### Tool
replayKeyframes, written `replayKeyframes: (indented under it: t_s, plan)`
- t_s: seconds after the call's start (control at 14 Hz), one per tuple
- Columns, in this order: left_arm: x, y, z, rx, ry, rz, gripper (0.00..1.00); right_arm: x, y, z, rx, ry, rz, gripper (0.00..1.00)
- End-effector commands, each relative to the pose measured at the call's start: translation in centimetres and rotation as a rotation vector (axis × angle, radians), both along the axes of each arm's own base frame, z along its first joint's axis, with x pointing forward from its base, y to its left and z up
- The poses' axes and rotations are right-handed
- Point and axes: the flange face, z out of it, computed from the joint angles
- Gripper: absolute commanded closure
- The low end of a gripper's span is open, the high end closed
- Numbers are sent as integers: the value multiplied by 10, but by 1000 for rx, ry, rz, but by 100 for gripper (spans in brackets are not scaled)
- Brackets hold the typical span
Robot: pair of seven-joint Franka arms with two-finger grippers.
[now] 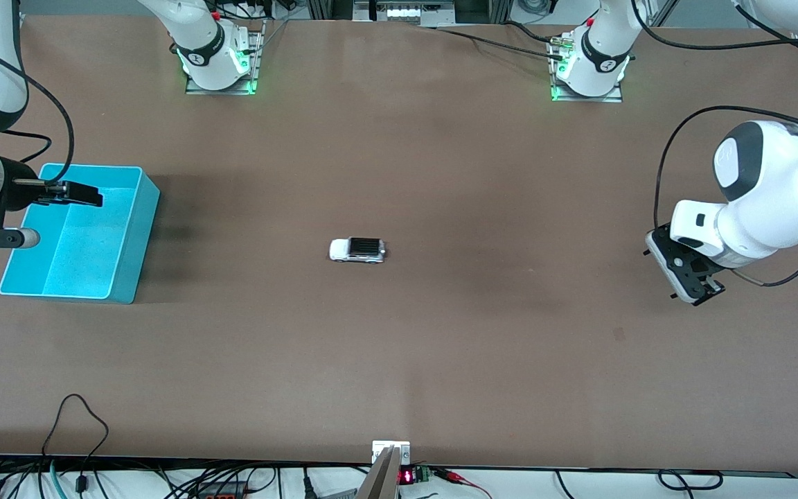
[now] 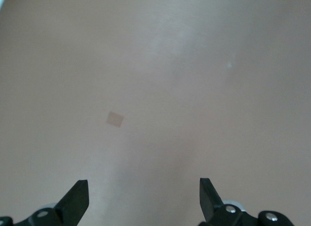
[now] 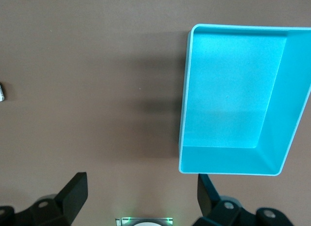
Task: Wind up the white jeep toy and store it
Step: 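Withdraw the left gripper while the jeep rolls forward across the table, then move the right gripper from the cyan box over the jeep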
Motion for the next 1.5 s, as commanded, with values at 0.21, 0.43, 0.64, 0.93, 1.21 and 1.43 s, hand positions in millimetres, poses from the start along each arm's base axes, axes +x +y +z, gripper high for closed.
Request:
replayKeyframes:
  t_s: [0.21,0.43,0.64,0.93,1.21,1.43]
  plan:
    - [0,17,37,1,-24,398,0,-6,20,-10,25,26,43,0]
    - [2,21,64,5,19,602,0,-24,38,-19,31,34,77,0]
    - [2,35,87,6,32,746,0,-70,67,-48,60,-58,232,0]
    - [-2,41,126,-87,36,948,0,-88,95,-87,119,-93,637,0]
    - [-18,23,163,-81,29,1057,0,-95,177,-117,94,-124,940,0]
    - [-35,18,182,-74,39,1117,0,-88,215,-140,91,-172,1133,0]
